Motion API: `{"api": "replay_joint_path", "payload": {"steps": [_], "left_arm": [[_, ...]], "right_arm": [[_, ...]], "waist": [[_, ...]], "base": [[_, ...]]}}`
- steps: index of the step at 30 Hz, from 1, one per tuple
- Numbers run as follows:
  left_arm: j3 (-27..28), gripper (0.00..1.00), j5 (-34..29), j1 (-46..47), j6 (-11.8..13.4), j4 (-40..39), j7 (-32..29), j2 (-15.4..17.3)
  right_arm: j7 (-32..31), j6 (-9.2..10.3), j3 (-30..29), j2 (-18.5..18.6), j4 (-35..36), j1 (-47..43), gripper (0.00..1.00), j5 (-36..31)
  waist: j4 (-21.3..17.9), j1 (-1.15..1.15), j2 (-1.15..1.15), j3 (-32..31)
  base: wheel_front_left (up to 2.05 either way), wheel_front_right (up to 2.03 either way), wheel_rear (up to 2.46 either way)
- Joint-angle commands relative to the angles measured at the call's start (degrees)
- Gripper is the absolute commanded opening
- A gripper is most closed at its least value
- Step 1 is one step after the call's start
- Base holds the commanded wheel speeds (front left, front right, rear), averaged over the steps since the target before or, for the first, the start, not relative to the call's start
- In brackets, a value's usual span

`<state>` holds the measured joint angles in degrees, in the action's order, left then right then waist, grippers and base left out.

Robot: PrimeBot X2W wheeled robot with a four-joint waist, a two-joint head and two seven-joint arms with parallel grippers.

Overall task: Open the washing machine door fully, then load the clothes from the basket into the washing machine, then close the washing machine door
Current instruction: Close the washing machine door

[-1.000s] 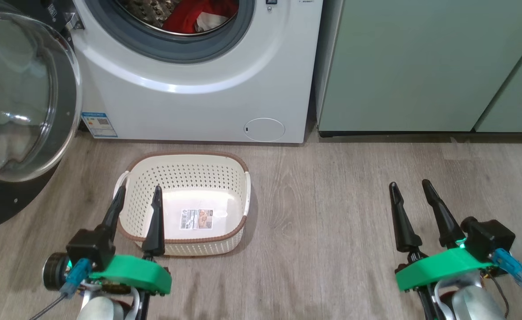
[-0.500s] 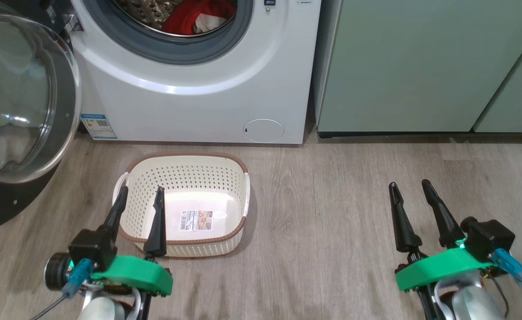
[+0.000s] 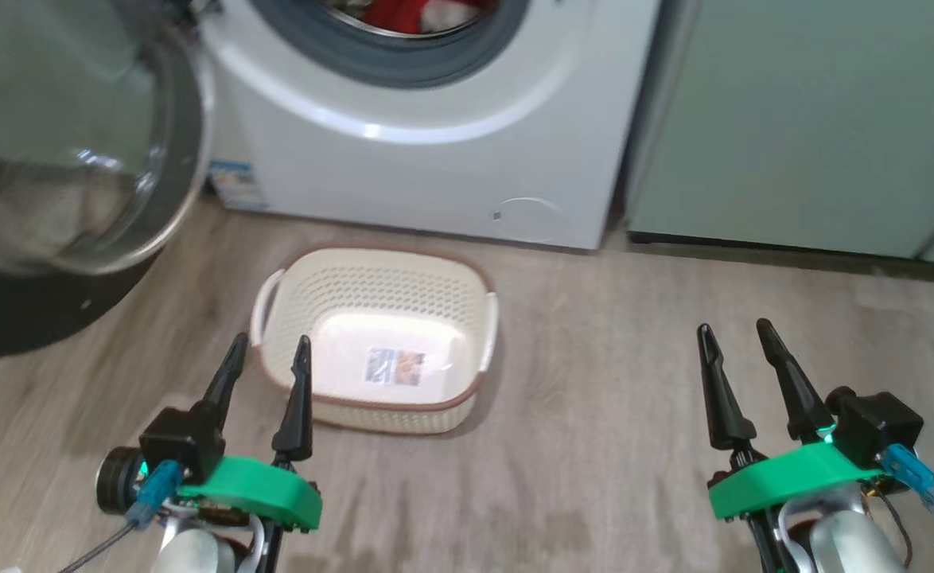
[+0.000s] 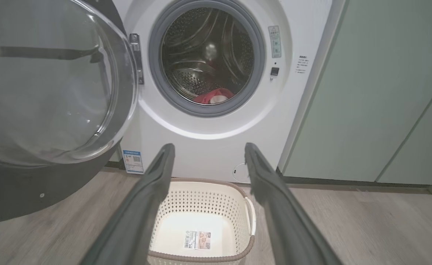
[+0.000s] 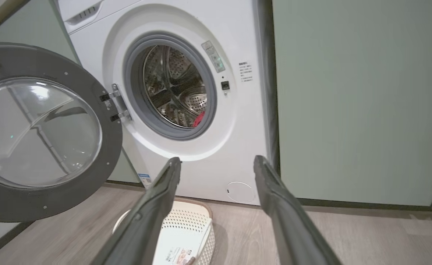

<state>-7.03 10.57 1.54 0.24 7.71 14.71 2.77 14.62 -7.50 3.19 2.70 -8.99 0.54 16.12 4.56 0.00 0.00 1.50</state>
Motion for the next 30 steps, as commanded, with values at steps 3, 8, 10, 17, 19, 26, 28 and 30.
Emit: {"api": "replay_joint_path", "payload": {"steps": [3, 8, 10, 17, 19, 26, 28, 30], "left_arm": [[1.8, 1.0, 0.4, 3.2, 0.4, -1.6, 0.3, 0.1], [2.0, 1.0, 0.2, 3.0, 0.5, -1.3, 0.3, 0.1], [2.2, 1.0, -0.1, 2.7, 0.4, -1.3, 0.3, 0.1], [3.0, 1.0, -1.7, 1.5, 0.0, -1.6, 0.3, 0.1], [4.0, 1.0, -2.1, 0.9, 0.1, -2.0, 0.3, 0.1], [7.8, 1.0, -1.6, -1.5, 1.8, -5.8, 0.3, 0.1], [8.6, 1.0, -1.5, -2.3, 2.3, -6.8, 0.3, 0.1], [9.5, 1.0, -1.4, -3.0, 2.8, -7.7, 0.3, 0.1]], "right_arm": [[0.4, 0.01, 1.4, 0.2, 2.1, 2.2, 1.0, -0.5], [0.4, 0.01, 2.1, 0.2, 1.6, 2.3, 1.0, -0.7], [0.4, 0.01, 2.3, 0.2, 1.4, 2.2, 1.0, -0.4], [0.4, 0.01, 2.8, 0.2, 1.3, 1.4, 1.0, 1.4], [0.4, 0.01, 3.8, 0.2, 1.1, 1.5, 1.0, 1.8], [0.4, 0.01, 8.6, 0.2, -1.0, 5.8, 1.0, 2.4], [0.4, 0.01, 10.1, 0.2, -1.6, 7.1, 1.0, 2.7], [0.4, 0.01, 11.2, 0.2, -2.2, 8.2, 1.0, 3.0]], "waist": [[5.4, 0.0, 0.0, 1.3], [11.4, 0.0, 0.0, 0.9], [13.8, 0.0, 0.0, 0.3], [22.5, 0.0, 0.0, -2.2], [24.0, 0.0, 0.0, -2.5], [25.5, 0.0, 0.0, -1.5], [25.6, 0.0, 0.0, -1.3], [25.7, 0.0, 0.0, -1.1]], "base": [[0.0, 0.0, 0.0], [0.0, 0.0, 0.0], [0.0, 0.0, 0.0], [0.0, 0.0, 0.0], [0.0, 0.0, 0.0], [0.0, 0.0, 0.0], [0.0, 0.0, 0.0], [0.0, 0.0, 0.0]]}}
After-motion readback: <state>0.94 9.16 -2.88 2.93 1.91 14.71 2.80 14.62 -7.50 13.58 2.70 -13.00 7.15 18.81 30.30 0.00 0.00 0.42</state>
